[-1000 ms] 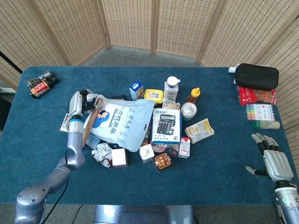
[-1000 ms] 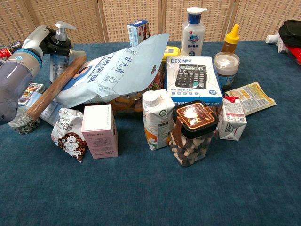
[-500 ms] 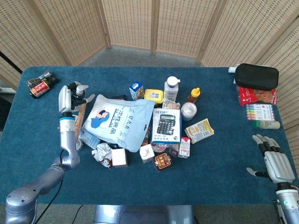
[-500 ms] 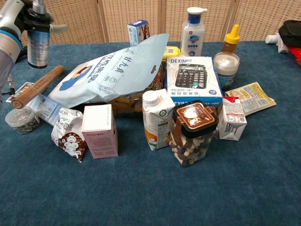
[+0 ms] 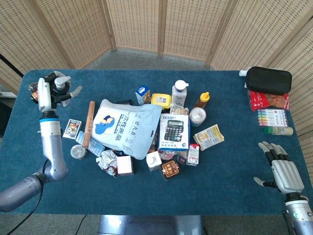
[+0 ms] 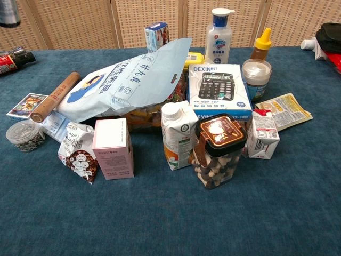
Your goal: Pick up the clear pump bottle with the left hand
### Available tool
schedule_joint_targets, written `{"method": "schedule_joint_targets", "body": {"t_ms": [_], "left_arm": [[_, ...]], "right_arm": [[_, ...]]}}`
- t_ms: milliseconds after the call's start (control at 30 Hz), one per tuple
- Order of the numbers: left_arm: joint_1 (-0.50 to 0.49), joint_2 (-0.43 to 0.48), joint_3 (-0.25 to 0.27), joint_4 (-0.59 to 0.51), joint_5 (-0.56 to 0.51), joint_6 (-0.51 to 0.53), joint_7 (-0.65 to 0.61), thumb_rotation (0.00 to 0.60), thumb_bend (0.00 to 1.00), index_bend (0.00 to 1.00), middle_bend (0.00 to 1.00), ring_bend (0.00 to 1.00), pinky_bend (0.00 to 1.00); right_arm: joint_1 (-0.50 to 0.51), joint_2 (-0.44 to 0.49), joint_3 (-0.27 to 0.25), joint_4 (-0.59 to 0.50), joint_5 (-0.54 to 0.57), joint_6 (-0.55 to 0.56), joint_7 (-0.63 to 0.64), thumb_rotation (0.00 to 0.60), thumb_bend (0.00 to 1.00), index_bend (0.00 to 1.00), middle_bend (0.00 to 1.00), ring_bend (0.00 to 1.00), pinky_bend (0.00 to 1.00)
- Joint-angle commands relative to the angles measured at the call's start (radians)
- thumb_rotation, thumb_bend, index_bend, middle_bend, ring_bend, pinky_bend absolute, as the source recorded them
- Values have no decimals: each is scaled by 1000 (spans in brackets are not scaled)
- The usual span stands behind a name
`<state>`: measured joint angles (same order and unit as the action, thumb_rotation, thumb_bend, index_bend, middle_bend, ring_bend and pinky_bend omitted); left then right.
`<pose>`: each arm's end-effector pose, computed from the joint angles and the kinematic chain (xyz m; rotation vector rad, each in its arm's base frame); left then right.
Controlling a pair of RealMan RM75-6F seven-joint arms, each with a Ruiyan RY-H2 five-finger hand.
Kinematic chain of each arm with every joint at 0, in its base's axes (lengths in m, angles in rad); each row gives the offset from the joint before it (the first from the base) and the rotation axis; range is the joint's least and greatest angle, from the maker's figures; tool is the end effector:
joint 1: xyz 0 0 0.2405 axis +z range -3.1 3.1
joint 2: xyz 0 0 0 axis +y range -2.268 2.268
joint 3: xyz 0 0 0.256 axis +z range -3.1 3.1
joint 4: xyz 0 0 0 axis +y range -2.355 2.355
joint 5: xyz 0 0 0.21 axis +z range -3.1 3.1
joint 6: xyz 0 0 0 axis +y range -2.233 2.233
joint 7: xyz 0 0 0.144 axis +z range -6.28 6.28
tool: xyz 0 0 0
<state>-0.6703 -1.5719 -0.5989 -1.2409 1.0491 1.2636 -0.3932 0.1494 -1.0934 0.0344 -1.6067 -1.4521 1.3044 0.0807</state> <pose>-0.1783 0.4234 0.1273 -0.7830 -1.1846 -1.7673 -0.3203 -0.1963 0.1454 1.4575 -1.0699 0.8408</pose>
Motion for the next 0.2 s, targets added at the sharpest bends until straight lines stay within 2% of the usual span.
{"method": "schedule_joint_targets", "body": {"t_ms": [33,200], "left_arm": [[46,80,-34,-105,-24,48,62,600,134,869,928,813,702],[56,97,-44,-138,-49,47,66,600,134,870,929,812,702]], "right_arm": [[1,0,-1,-1,-1,-1,-2,598,0,0,0,0,0],[1,-1,-2,-4,-2,-1,-10,598,0,0,0,0,0]]}}
